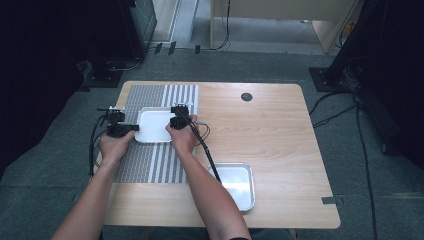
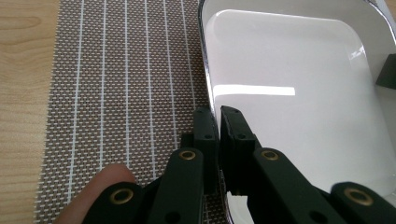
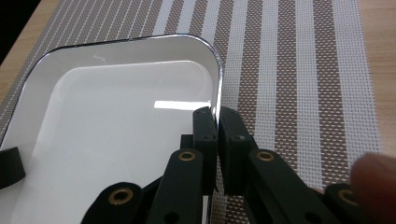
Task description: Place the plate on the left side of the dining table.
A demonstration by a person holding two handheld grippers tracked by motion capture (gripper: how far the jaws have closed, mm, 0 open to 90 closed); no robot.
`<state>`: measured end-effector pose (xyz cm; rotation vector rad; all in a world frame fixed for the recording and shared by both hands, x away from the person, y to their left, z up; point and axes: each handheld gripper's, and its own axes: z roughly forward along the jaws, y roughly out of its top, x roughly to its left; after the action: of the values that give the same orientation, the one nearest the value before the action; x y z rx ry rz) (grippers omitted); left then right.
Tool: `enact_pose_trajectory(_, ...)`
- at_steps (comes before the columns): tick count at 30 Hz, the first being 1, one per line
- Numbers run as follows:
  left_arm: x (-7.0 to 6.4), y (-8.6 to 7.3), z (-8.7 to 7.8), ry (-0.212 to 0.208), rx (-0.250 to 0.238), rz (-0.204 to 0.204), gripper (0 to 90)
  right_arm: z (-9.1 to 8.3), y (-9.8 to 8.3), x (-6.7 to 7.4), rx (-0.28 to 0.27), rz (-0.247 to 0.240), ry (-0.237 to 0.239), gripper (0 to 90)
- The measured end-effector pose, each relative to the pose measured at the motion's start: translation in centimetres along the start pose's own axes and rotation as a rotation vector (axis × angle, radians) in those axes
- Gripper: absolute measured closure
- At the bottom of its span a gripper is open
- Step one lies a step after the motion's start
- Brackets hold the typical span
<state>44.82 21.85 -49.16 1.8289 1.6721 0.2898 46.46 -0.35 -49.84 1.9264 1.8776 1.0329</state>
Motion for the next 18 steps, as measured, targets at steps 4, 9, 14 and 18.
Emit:
enact_pose_trajectory(4, -0.04, -0.02, 0.12, 0.004, 0.001, 0.005, 86.2, 0.30, -0.07, -0.19, 0.003, 0.006, 0.010, 87.4)
enact_pose_trajectory(9, -0.12, 0.08, 0.32, 0.010, -0.002, 0.014, 86.1, 0.43, -0.17, -0.27, 0.008, 0.002, 0.004, 86.8)
enact_pose_trajectory(14, -0.26, 0.25, 0.54, 0.019, -0.003, 0.021, 86.0, 0.46, -0.25, -0.32, 0.010, -0.003, -0.002, 86.2)
enact_pose_trajectory(18, -0.32, 0.25, 0.60, 0.025, -0.009, 0.026, 85.8, 0.41, -0.31, -0.36, 0.013, -0.011, -0.001, 85.2)
